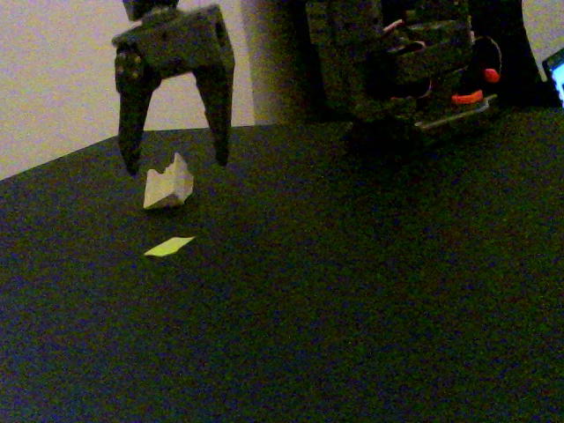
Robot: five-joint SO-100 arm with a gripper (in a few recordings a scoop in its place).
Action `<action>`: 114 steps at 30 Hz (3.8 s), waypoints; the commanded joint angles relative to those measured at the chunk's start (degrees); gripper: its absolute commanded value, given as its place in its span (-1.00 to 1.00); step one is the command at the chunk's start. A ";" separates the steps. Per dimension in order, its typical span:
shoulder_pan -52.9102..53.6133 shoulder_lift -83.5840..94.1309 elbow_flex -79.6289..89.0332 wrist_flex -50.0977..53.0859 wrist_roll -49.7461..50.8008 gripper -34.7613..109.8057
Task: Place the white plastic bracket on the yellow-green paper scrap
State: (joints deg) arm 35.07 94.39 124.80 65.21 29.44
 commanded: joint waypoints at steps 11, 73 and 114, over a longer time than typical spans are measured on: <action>-0.70 -6.24 -8.88 -0.26 -0.18 0.05; -23.03 6.59 -18.19 4.13 -5.27 -0.52; -27.86 -24.70 -37.44 0.88 -3.43 -0.52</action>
State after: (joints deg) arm 6.86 67.24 89.21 66.01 24.79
